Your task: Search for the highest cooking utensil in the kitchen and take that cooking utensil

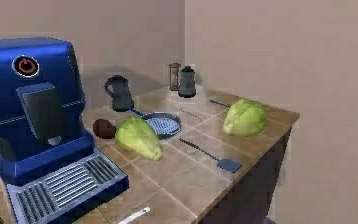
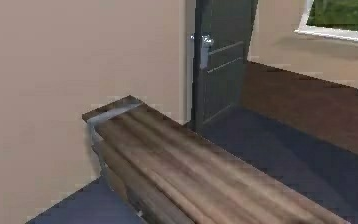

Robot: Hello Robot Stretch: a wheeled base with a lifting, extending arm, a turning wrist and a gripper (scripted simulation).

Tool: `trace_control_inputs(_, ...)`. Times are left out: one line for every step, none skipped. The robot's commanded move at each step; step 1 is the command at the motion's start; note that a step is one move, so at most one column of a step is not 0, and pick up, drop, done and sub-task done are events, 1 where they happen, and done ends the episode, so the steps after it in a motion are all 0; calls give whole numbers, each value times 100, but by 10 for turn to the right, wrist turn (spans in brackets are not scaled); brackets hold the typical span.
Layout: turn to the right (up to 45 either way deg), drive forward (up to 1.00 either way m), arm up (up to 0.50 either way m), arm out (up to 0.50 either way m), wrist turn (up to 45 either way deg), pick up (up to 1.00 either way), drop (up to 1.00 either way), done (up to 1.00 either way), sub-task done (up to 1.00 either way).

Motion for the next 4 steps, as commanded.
trace_control_inputs(-450,0,0,0,0,0,0,0,0)
trace_control_inputs(-450,0,0,0,0,0,0,0,0)
trace_control_inputs(0,0,50,0,0,0,0,0,0)
trace_control_inputs(0,0,38,0,0,0,0,0,0)
